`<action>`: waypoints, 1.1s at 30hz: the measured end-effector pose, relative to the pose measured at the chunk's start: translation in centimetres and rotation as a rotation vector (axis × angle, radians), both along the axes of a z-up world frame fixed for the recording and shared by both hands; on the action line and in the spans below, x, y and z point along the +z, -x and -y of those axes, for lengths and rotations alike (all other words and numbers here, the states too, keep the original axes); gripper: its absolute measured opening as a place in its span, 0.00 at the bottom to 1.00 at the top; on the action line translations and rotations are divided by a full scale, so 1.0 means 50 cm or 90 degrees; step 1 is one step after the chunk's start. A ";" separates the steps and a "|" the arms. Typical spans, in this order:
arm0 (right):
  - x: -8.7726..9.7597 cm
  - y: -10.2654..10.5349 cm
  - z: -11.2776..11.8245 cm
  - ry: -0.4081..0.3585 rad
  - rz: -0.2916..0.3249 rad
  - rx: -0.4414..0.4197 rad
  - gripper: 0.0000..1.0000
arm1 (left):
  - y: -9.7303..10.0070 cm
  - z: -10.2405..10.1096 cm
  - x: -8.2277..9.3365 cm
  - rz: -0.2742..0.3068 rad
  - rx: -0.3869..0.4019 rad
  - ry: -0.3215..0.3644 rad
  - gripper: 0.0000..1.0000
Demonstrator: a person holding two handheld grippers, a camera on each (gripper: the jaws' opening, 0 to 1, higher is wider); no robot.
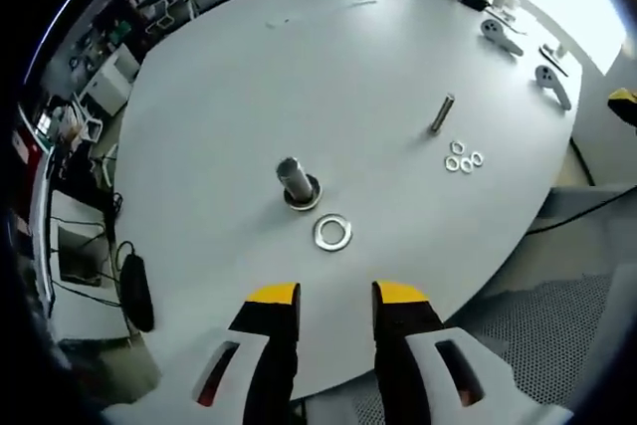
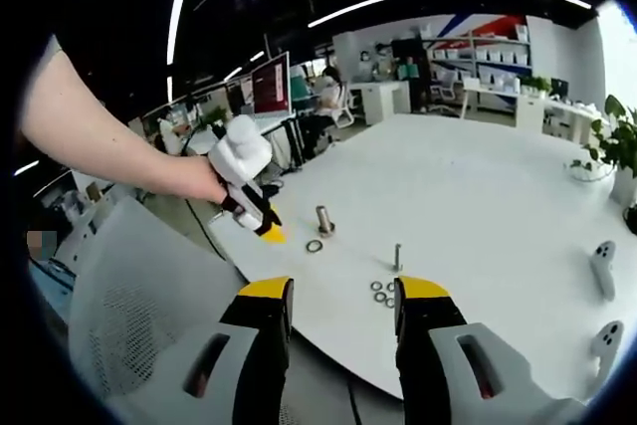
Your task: Place the washer onto the threaded stud by aligning its center hole with the stud, sliding it down to the base, and recovering from edge contact or off-axis alignment until the washer reaches the visible bottom stop.
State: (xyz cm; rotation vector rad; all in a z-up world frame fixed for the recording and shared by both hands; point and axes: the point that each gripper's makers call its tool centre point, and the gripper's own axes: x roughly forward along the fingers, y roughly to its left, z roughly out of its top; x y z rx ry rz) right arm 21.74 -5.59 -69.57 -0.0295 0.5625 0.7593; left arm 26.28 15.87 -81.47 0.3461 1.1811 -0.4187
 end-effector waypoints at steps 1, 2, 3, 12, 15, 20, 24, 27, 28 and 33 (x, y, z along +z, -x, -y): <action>-0.004 0.000 0.000 0.005 -0.006 0.000 0.43 | 0.001 0.000 -0.007 -0.004 -0.003 0.000 0.27; -0.007 0.000 0.002 0.008 -0.009 -0.002 0.43 | 0.000 -0.002 -0.019 -0.010 -0.008 0.002 0.27; -0.009 -0.002 0.004 0.013 -0.009 -0.005 0.43 | -0.002 -0.002 -0.027 -0.014 -0.010 0.003 0.27; -0.023 -0.011 0.030 0.049 -0.016 -0.041 0.43 | -0.038 0.004 -0.074 -0.019 -0.042 0.024 0.27; -0.029 -0.011 0.040 0.059 -0.020 -0.053 0.43 | -0.047 0.003 -0.086 -0.017 -0.065 0.015 0.28; -0.023 -0.016 0.045 0.063 -0.011 -0.064 0.43 | -0.077 0.017 -0.104 -0.012 -0.066 0.044 0.29; -0.032 -0.017 0.055 0.085 -0.014 -0.075 0.43 | -0.106 0.033 -0.098 0.005 -0.071 0.069 0.29; -0.029 -0.022 0.062 0.086 -0.011 -0.091 0.43 | -0.107 0.032 -0.097 -0.006 -0.104 0.054 0.25; -0.030 -0.023 0.065 0.089 -0.011 -0.095 0.43 | -0.109 0.029 -0.099 -0.006 -0.117 0.045 0.24; -0.032 -0.024 0.074 0.103 -0.010 -0.107 0.43 | -0.105 0.030 -0.100 -0.012 -0.133 0.045 0.25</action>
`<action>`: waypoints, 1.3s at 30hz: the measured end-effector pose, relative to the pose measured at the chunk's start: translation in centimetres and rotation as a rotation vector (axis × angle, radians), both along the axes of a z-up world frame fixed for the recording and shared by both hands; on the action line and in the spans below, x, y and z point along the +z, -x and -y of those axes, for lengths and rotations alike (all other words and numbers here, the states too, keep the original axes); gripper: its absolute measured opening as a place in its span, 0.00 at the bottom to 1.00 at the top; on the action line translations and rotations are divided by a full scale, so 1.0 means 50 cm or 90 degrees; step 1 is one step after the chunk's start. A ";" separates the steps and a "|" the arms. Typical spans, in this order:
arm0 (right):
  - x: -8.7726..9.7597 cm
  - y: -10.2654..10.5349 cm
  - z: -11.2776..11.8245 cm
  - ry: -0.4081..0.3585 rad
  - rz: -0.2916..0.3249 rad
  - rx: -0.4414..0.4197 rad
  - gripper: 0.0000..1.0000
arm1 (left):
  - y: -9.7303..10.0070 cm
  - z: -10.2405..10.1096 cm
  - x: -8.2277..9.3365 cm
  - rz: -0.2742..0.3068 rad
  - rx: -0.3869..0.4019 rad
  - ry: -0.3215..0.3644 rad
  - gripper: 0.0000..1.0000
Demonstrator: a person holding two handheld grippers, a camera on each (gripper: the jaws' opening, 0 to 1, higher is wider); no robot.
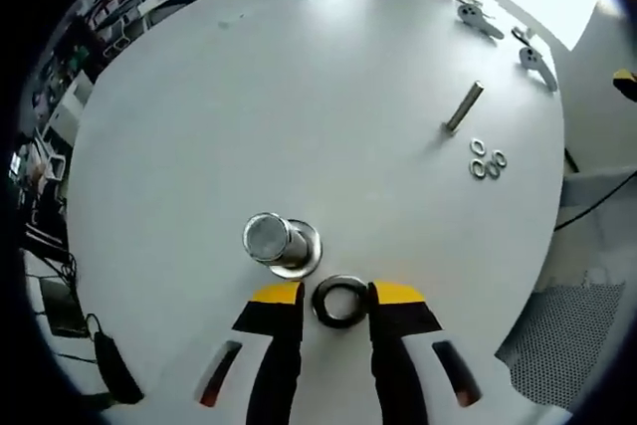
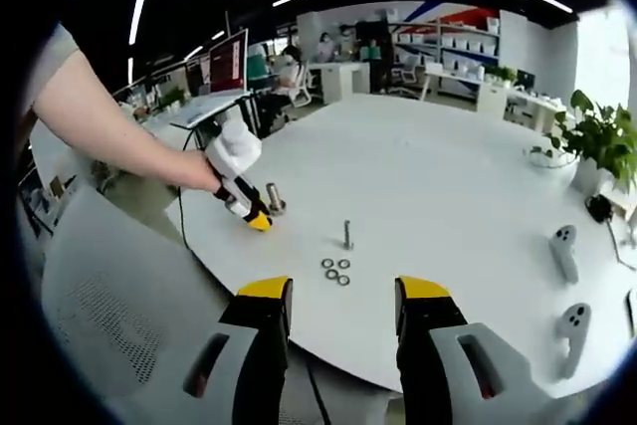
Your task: Place the washer onto the threaded stud by aligning its center hole with the stud, sliding it down to the base, and recovering from edge contact or off-axis alignment until the washer reaches the visible bottom stop.
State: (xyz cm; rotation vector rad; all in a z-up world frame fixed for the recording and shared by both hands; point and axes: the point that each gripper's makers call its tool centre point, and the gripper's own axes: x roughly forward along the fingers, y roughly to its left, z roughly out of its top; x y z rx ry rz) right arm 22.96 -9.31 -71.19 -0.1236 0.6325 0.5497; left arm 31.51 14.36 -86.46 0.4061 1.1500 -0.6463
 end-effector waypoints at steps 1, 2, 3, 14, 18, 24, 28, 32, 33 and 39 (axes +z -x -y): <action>0.000 0.000 0.000 0.000 0.000 -0.001 0.43 | 0.002 0.000 -0.001 0.005 -0.024 -0.011 0.26; -0.001 0.000 0.001 0.000 -0.001 -0.002 0.43 | 0.006 0.001 -0.002 0.010 -0.049 -0.023 0.28; -0.001 0.000 0.001 0.001 -0.002 -0.002 0.43 | 0.005 0.004 -0.005 0.011 -0.056 -0.024 0.29; -0.009 0.000 0.013 0.030 -0.005 -0.012 0.43 | 0.004 -0.015 -0.022 -0.015 -0.085 -0.035 0.21; -0.016 0.002 0.014 0.042 -0.013 -0.011 0.43 | 0.012 -0.019 -0.023 -0.025 -0.113 -0.043 0.21; -0.019 0.004 0.018 0.063 -0.013 -0.009 0.43 | 0.030 -0.034 -0.025 -0.042 -0.156 -0.059 0.21; -0.020 0.003 0.023 0.070 -0.014 -0.015 0.43 | 0.040 -0.034 -0.024 -0.043 -0.185 -0.073 0.22; -0.024 0.004 0.026 0.086 -0.015 -0.012 0.43 | 0.038 -0.034 -0.024 -0.043 -0.189 -0.069 0.25; -0.024 0.004 0.026 0.089 -0.015 -0.012 0.43 | 0.044 -0.031 -0.025 -0.049 -0.195 -0.070 0.28; -0.034 0.008 0.023 0.092 -0.029 0.000 0.43 | 0.051 -0.028 -0.024 -0.061 -0.198 -0.094 0.31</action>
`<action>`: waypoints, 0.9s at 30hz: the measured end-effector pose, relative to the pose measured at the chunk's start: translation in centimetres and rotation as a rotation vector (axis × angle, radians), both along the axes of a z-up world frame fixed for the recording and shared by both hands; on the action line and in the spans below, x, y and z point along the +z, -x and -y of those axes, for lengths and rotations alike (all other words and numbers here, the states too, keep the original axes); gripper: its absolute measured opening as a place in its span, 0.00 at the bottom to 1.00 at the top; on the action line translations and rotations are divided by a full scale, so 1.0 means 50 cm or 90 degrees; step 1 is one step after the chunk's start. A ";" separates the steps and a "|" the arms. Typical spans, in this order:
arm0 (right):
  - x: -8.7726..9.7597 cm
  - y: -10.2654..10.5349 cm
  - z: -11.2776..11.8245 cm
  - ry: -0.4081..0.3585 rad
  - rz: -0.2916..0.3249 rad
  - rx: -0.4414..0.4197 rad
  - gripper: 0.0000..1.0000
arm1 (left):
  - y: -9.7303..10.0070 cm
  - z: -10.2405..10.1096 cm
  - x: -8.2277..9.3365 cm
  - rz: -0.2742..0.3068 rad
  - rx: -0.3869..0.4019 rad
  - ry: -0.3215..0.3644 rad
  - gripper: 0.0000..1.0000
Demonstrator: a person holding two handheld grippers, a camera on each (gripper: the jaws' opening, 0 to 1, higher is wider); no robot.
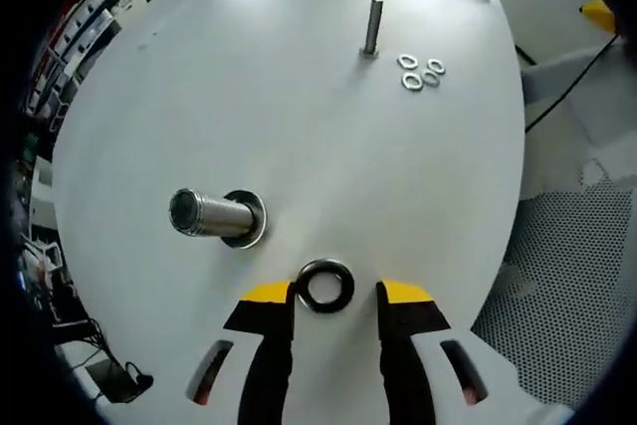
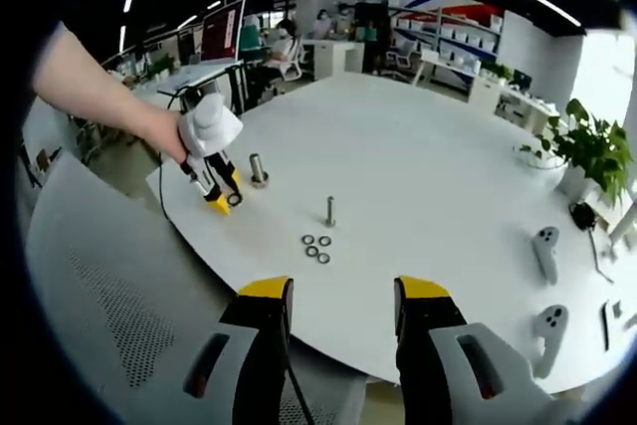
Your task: Place the washer onto the threaded stud by aligning its center hole with the stud, sliding it down to the base, and recovering from edge contact or off-axis alignment until the washer reaches the visible bottom stop.
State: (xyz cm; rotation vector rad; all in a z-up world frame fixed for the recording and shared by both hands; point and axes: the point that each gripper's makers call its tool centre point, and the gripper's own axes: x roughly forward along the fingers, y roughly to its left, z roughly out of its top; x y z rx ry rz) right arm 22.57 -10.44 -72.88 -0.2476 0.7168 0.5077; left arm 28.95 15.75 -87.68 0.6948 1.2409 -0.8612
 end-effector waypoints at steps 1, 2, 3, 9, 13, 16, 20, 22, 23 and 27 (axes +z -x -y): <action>0.001 0.000 -0.001 -0.005 0.001 -0.001 0.43 | 0.001 0.000 0.000 0.000 -0.002 0.000 0.31; 0.003 0.000 -0.001 -0.009 0.002 -0.001 0.43 | 0.002 -0.001 0.001 0.001 -0.002 0.000 0.31; 0.008 0.000 -0.004 -0.019 0.007 0.001 0.43 | 0.005 -0.005 0.001 0.001 0.008 -0.002 0.30; -0.001 0.006 -0.013 -0.023 -0.007 0.015 0.43 | 0.006 -0.006 0.003 0.004 0.033 -0.002 0.29; 0.013 0.001 -0.013 -0.046 0.006 0.008 0.44 | -0.002 -0.009 0.003 0.006 0.049 0.002 0.25; 0.016 0.001 -0.014 -0.054 0.010 0.004 0.44 | -0.005 -0.011 0.000 0.006 0.043 0.006 0.22; 0.017 -0.001 -0.016 -0.060 0.013 0.006 0.44 | -0.004 -0.005 -0.001 -0.001 0.030 -0.019 0.21; 0.017 -0.001 -0.017 -0.062 0.013 0.006 0.44 | -0.004 -0.005 -0.001 -0.010 0.027 -0.038 0.21; 0.017 -0.001 -0.017 -0.062 0.012 0.006 0.44 | -0.003 -0.004 -0.002 -0.013 0.026 -0.046 0.21; 0.016 0.000 -0.019 -0.064 0.010 0.010 0.44 | -0.005 -0.004 -0.005 -0.026 0.023 -0.069 0.21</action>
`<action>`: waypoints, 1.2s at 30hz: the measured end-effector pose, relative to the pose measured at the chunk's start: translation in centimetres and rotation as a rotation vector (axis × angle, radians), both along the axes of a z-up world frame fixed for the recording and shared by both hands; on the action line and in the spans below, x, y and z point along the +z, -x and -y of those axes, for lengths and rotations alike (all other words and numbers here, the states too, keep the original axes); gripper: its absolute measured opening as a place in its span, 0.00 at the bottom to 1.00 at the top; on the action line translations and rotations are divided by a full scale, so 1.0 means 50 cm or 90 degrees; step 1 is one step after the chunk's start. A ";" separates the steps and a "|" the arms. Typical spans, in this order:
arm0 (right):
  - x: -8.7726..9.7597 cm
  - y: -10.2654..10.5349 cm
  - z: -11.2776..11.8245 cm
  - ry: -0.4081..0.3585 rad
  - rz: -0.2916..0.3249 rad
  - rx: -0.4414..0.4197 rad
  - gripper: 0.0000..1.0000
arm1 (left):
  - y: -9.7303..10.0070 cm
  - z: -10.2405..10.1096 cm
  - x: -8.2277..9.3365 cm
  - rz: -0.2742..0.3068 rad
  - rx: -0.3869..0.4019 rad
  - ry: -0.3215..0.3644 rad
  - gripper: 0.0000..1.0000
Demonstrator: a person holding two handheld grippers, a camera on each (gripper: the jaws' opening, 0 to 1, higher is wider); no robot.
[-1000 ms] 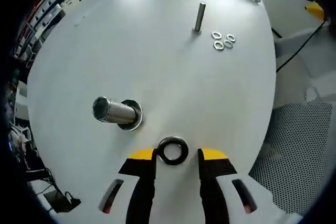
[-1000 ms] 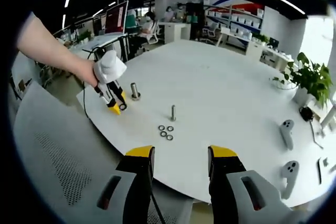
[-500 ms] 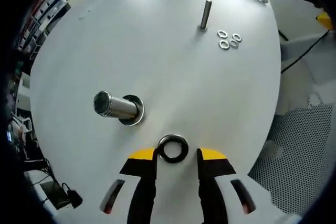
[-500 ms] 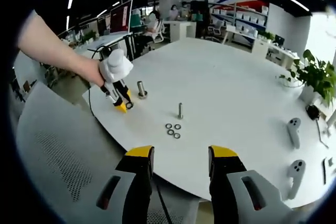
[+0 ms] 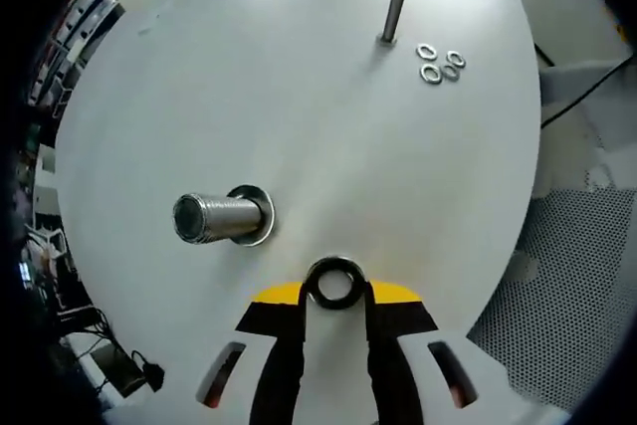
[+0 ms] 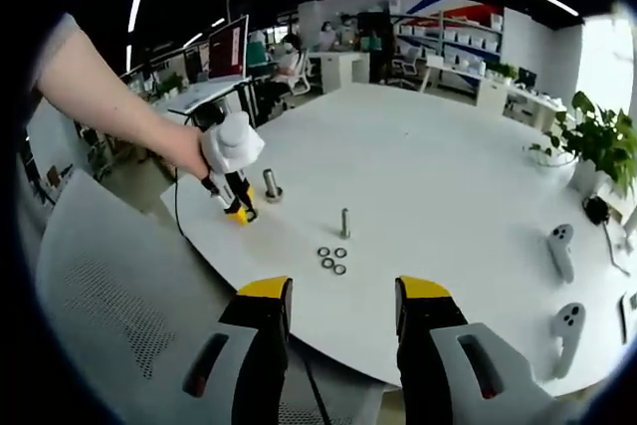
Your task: Place the washer onto the threaded stud by aligning its center hole with the stud, sliding it down to the base, and recovering from edge contact or off-axis alignment until the washer reaches the visible bottom stop.
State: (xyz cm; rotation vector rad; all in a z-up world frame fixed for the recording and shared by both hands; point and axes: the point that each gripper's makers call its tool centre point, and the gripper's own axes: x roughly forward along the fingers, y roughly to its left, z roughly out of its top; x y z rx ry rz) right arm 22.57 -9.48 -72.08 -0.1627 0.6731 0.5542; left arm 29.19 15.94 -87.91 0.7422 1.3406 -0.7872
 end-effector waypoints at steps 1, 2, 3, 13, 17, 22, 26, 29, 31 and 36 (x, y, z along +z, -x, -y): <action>0.000 0.000 0.001 0.000 0.000 0.000 0.44 | 0.000 -0.001 0.000 -0.003 -0.001 -0.004 0.21; -0.001 0.001 0.001 0.001 -0.002 -0.001 0.44 | 0.000 -0.002 0.001 -0.004 0.000 -0.006 0.21; -0.002 0.001 0.001 0.000 -0.004 0.000 0.43 | 0.000 -0.003 0.001 -0.005 0.003 -0.005 0.20; -0.003 0.002 -0.001 0.001 -0.004 0.005 0.43 | 0.002 -0.013 0.004 0.044 0.044 0.073 0.19; -0.003 0.001 -0.001 0.000 -0.004 0.004 0.43 | 0.002 -0.011 0.004 0.048 0.037 0.079 0.19; -0.003 0.002 -0.002 0.001 -0.004 0.006 0.43 | 0.006 -0.017 0.010 0.050 0.020 0.076 0.19; -0.003 0.001 -0.002 0.000 -0.003 0.006 0.43 | 0.002 -0.025 0.017 0.056 0.017 0.081 0.19; -0.003 0.001 -0.002 -0.003 -0.004 0.004 0.43 | -0.002 -0.024 0.031 0.061 0.008 0.086 0.19; -0.002 0.001 -0.003 -0.003 -0.003 0.006 0.43 | -0.006 -0.023 0.037 0.065 0.003 0.089 0.19; -0.002 0.001 -0.003 -0.005 -0.004 0.005 0.43 | -0.018 -0.015 0.065 0.084 -0.033 0.094 0.19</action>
